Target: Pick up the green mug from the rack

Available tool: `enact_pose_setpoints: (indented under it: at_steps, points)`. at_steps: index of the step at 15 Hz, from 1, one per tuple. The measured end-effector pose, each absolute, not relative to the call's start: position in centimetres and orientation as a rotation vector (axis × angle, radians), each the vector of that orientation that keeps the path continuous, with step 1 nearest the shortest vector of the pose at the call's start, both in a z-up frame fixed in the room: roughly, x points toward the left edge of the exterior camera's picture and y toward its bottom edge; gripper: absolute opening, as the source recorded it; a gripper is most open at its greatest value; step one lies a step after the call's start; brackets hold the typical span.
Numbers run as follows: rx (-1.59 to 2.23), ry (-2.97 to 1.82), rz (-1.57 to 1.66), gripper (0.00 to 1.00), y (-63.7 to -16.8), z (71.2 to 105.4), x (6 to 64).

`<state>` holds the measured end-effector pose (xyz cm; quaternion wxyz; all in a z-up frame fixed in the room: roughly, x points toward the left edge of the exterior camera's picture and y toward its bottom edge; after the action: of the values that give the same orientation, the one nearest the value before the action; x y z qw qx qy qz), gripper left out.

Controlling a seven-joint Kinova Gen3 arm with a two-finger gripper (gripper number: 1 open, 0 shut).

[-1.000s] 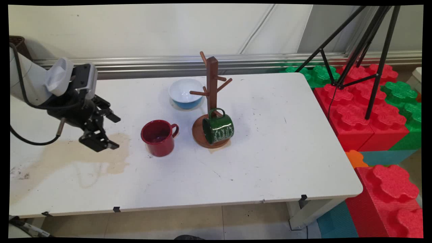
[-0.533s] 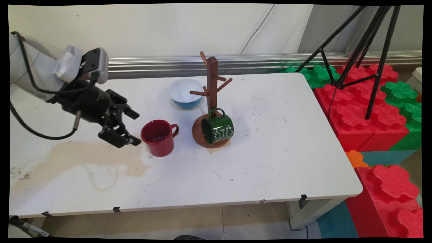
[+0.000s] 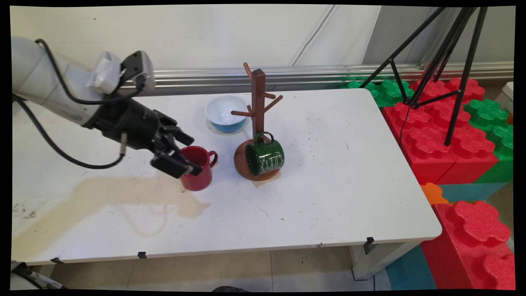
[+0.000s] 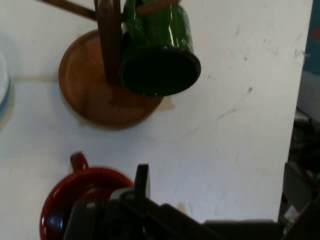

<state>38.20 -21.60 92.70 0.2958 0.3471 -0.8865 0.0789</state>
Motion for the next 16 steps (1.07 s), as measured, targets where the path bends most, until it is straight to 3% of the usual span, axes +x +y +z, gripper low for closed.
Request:
enact_pose_setpoints:
  at_steps: [16]
  points:
    - [1.158,-2.153,0.209,1.00,-24.0,87.3,31.6]
